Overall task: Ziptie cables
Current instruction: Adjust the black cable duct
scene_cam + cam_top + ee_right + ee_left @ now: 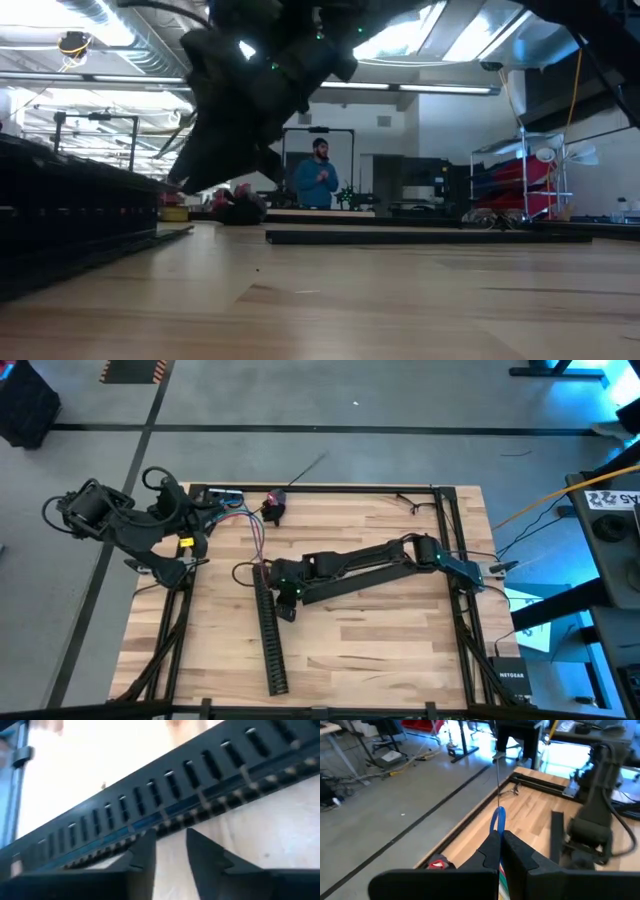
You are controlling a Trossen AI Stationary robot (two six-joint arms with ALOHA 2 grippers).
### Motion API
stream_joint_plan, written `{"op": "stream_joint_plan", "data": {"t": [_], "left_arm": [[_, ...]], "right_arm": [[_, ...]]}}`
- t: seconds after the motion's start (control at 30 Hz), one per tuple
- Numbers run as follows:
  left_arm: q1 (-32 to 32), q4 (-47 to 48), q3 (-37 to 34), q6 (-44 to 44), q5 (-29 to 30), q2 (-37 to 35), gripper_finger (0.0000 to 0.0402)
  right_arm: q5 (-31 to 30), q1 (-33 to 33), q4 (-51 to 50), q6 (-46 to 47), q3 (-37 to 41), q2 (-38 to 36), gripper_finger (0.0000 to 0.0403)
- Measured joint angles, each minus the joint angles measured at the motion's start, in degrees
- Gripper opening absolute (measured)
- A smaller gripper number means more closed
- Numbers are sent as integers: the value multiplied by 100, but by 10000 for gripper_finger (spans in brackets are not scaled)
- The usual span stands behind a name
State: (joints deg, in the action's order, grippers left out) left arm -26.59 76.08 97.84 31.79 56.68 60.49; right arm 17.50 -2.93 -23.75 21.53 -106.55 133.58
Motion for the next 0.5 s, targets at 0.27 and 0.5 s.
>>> {"op": "stream_joint_plan", "data": {"t": [0.27,0.5], "left_arm": [[-2,1,1,-43,-142,0,1],[-2,1,-1,-34,-144,0,1]], "right_arm": [[802,-5,95,398,-69,67,205],[507,-205,974,1139,-60,366,220]]}}
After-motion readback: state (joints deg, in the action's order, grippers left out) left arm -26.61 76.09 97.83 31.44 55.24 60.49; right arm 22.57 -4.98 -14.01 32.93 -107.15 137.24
